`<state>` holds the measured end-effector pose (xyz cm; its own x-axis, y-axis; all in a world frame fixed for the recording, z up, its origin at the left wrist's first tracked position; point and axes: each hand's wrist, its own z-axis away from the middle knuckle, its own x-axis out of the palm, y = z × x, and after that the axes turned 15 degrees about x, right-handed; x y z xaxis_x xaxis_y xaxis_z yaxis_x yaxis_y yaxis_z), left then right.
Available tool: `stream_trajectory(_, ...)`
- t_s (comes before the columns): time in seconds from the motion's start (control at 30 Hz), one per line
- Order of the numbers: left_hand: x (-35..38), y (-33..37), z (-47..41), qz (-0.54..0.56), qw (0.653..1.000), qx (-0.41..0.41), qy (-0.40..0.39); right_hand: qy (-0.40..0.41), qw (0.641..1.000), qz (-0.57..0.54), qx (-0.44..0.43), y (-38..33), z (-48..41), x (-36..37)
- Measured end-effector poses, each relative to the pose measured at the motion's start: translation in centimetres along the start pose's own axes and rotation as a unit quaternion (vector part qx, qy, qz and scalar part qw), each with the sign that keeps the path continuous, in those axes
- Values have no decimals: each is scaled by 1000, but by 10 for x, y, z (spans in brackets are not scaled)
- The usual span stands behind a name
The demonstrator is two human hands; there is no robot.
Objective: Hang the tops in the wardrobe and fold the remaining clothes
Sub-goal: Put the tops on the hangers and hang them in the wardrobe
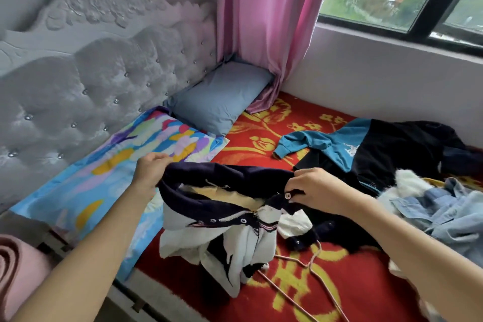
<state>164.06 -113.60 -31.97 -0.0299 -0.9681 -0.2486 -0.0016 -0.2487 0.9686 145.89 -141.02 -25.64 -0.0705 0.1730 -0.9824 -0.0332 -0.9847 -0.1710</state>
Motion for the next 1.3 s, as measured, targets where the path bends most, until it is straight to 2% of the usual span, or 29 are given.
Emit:
stream_trajectory(0.03,2,-3,-2,-174,978,113,16,32,999,-31,8,-2,0,-17)
stream_trajectory(0.07,4,-6,0,-299,921,246,55,48,997,-61,20,-4,0,-31)
stream_trajectory(0.1,10,-8,3,-334,848,403,79,55,994,-87,35,-6,0,-43)
stream_trajectory(0.13,16,-3,13,-298,789,536,39,59,991,-113,47,-8,2,-54)
stream_trajectory(0.17,23,1,23,-236,747,619,-57,61,987,-135,60,-11,3,-63)
stream_trajectory(0.2,30,6,36,-187,711,659,-163,62,984,-151,71,-13,5,-69)
stream_trajectory(0.23,36,8,48,-171,684,661,-256,64,981,-161,82,-13,7,-74)
stream_trajectory(0.27,41,15,61,-188,676,630,-332,66,978,-172,94,-11,8,-76)
stream_trajectory(0.33,44,21,73,-310,687,516,-407,75,971,-192,122,-5,12,-79)
stream_trajectory(0.4,41,12,69,-440,625,506,-401,87,960,-214,159,4,16,-79)
stream_trajectory(0.43,35,15,66,-455,613,513,-393,95,954,-223,177,9,18,-80)
stream_trajectory(0.5,20,35,48,-389,620,574,-366,111,944,-237,202,16,20,-81)
stream_trajectory(0.57,7,65,20,-352,591,661,-300,130,936,-248,212,17,20,-85)
stream_trajectory(0.67,-6,114,-8,-359,617,638,-290,161,924,-291,189,13,18,-95)
stream_trajectory(0.77,-14,120,-7,-374,642,630,-227,161,915,-332,164,13,22,-90)
stream_trajectory(0.83,-1,98,-1,-390,647,608,-245,134,926,-305,179,28,20,-60)
stream_trajectory(0.9,18,63,6,-464,642,517,-324,67,948,-232,207,43,14,-14)
stream_trajectory(0.97,45,17,21,-558,583,421,-413,-34,952,-186,243,56,14,44)
stream_trajectory(1.03,70,-20,41,-595,537,387,-457,-98,938,-176,281,67,19,95)
stream_trajectory(1.07,83,-31,48,-599,526,386,-464,-112,931,-179,296,76,22,117)
stream_trajectory(1.13,97,-44,63,-611,513,380,-468,-141,903,-242,326,86,33,150)
stream_trajectory(1.17,102,-47,68,-605,510,407,-456,-150,871,-315,346,91,40,161)
stream_trajectory(1.23,113,-56,75,-561,507,495,-428,-120,771,-482,400,108,59,180)
stream_trajectory(1.3,121,-68,79,-515,523,540,-412,-55,675,-556,481,128,78,202)
